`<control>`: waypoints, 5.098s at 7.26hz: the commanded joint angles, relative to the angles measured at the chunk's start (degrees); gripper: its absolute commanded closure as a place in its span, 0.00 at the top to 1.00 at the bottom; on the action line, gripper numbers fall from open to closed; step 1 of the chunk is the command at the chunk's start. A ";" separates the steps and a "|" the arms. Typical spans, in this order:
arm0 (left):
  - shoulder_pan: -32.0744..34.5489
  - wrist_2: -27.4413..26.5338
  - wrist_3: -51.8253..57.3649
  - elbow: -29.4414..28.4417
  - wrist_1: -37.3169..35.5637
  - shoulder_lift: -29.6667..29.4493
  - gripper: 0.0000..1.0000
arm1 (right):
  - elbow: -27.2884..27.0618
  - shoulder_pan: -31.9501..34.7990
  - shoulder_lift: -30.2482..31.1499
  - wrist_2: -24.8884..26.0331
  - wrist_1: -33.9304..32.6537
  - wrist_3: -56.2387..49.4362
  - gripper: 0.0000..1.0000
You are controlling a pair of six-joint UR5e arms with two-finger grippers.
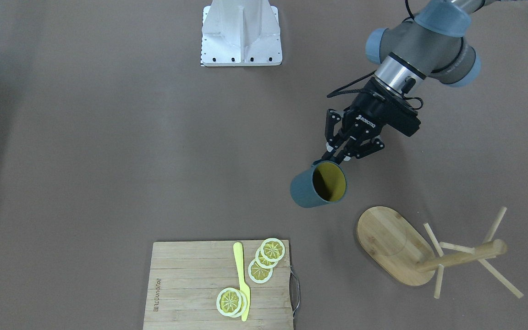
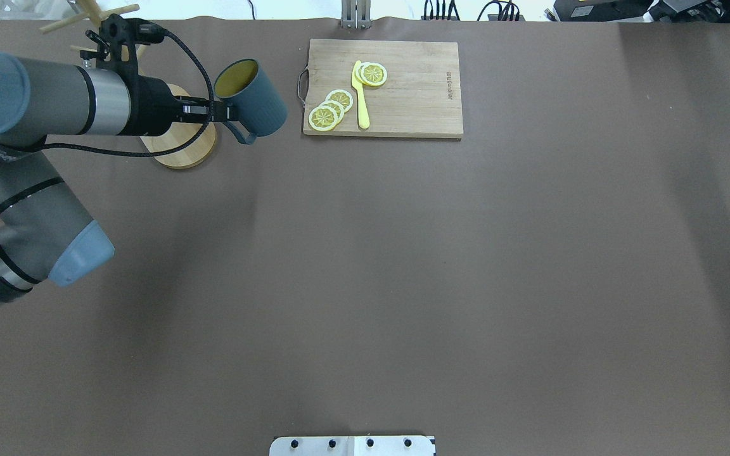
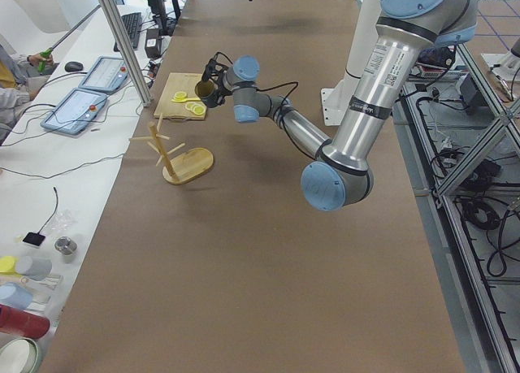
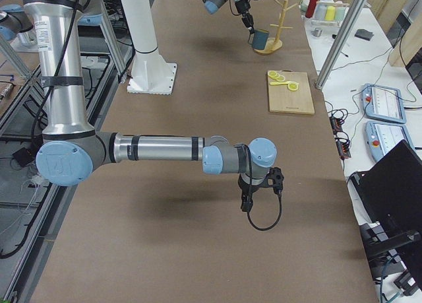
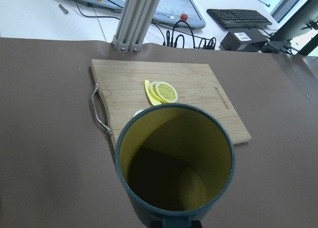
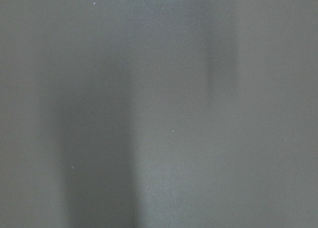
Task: Hang cup on storage rack
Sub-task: 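Lift the blue mug with the left gripper toward the wooden mug tree, then hook the blue mug's handle onto a mug tree branch with the left gripper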
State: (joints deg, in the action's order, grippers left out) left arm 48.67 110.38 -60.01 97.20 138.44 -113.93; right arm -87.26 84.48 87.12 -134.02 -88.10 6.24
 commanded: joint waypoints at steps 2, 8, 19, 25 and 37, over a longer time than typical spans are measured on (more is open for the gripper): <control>6.94 11.73 -6.93 -11.80 10.81 -1.03 0.00 | 0.25 0.95 0.42 0.78 0.04 -0.09 1.00; 13.38 25.31 -27.71 -15.72 18.59 -2.44 0.00 | -0.63 0.95 0.42 0.17 0.04 0.52 1.00; 8.30 -1.11 -62.83 -19.22 48.29 -1.56 0.00 | -1.85 0.95 0.60 -0.10 -0.22 0.70 1.00; 7.41 -9.03 -77.52 -33.02 65.70 -4.37 0.00 | -2.82 1.03 0.51 -0.01 -0.66 0.79 1.00; 7.32 -15.45 -95.72 -39.80 71.71 -4.81 0.00 | -3.62 1.12 0.33 -0.01 -0.66 0.96 1.00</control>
State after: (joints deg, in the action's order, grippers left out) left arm 55.87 95.87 -153.56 57.49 209.99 -118.81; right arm -90.58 85.66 87.43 -134.03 -88.77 7.14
